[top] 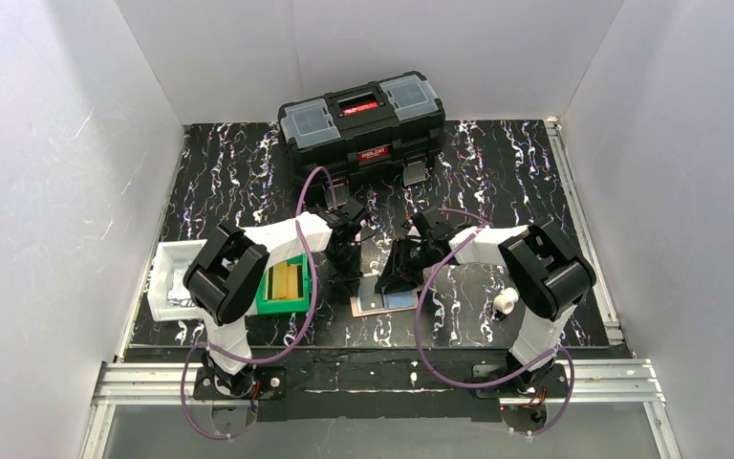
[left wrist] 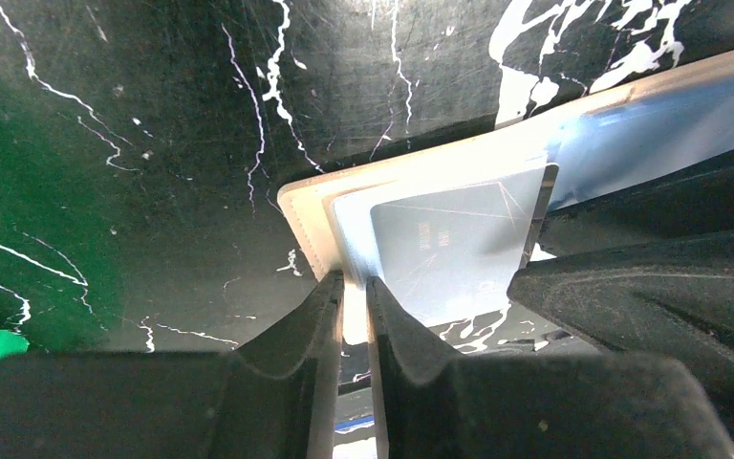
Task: Take the credit cards out of the card holder
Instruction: Remove the credit card from the card holder.
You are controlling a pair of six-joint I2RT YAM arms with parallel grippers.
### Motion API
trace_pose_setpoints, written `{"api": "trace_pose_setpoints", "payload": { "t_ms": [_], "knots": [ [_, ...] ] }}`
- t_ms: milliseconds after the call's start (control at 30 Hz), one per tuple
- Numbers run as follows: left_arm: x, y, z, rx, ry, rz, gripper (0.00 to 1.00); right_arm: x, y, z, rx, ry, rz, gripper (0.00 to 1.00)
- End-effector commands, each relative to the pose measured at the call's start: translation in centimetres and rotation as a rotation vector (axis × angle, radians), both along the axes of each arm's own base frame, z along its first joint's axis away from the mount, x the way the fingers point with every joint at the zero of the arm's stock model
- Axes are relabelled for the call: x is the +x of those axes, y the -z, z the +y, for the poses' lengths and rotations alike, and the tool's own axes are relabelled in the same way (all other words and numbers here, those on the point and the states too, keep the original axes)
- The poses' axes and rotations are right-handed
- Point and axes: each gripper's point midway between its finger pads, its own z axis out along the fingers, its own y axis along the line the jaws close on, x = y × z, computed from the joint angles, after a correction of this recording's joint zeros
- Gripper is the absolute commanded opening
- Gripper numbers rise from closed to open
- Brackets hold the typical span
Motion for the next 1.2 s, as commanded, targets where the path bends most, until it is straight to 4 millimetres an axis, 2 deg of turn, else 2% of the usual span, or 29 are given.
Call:
{"api": "trace_pose_setpoints", "payload": {
  "t_ms": [0,333,700,833,1067,1167],
  "knots": [
    [0.2,-1.6,-0.7,-0.038,0.029,-0.016,0.13,0.3,-0.3,-0.3,-0.006,-0.005,-0.033,0.42],
    [0.5,-1.9,-1.6,-0.074,0.049,-0.016,0.11,0.0,-0.2,-0.1,0.031,-0.015,-0.019,0.41],
    [0.1,0.7,-2.1,-0.052,0.033,0.061,0.08,-0.3,-0.1,0.2,0.066,-0.027,-0.007,0.4],
    [-0.4,1.7,-2.1,-0.036,0.026,0.091,0.2,-0.3,0.0,0.3,0.082,-0.031,-0.001,0.4],
    [-0.8,2.8,-1.6,-0.007,0.004,0.11,0.2,-0.5,-0.6,0.2,0.117,-0.028,0.003,0.4],
    [-0.9,3.2,-1.4,0.0,-0.011,0.116,0.17,-0.5,-1.2,-0.1,0.146,-0.022,-0.001,0.4]
  ]
}}
